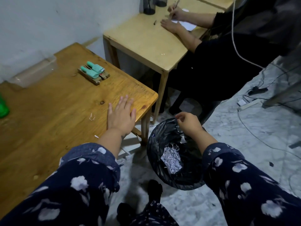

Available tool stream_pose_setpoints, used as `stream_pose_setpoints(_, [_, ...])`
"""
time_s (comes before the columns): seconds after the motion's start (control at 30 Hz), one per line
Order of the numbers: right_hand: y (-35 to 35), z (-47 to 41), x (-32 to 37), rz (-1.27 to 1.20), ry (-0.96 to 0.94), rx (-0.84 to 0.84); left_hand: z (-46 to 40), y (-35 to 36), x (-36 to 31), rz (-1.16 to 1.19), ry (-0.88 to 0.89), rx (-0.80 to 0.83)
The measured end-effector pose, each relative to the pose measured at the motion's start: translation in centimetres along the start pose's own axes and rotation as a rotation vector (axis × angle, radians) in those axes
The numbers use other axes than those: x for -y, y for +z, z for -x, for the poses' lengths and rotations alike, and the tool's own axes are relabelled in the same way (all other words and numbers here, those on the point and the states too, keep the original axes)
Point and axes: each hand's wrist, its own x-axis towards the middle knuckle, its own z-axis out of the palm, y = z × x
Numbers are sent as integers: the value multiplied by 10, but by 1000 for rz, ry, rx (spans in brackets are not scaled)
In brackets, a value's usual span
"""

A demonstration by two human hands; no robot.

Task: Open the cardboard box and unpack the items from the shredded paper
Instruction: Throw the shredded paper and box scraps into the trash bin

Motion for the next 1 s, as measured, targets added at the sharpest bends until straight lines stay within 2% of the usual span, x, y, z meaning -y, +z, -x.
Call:
stream_pose_setpoints(0.23, [14,14,125,-11,-322,-24,34,-53,55,103,-148,-76])
stream_pose_setpoints(0.37, [53,33,179,69,-505,113,69,-58,102,130,-314,-97])
stream_pose_setpoints(0.47, [83,46,205,108,-639,170,93,-54,124,109,-397,-53])
stream_pose_setpoints(0.6, [106,61,222,294,-778,249,120,-38,140,63,-371,63])
stream_pose_setpoints(0.73, [113,69,220,492,-844,266,125,-29,146,11,-343,42])
stream_pose_setpoints(1.0, [114,81,193,391,-958,165,128,-23,143,-12,-357,6])
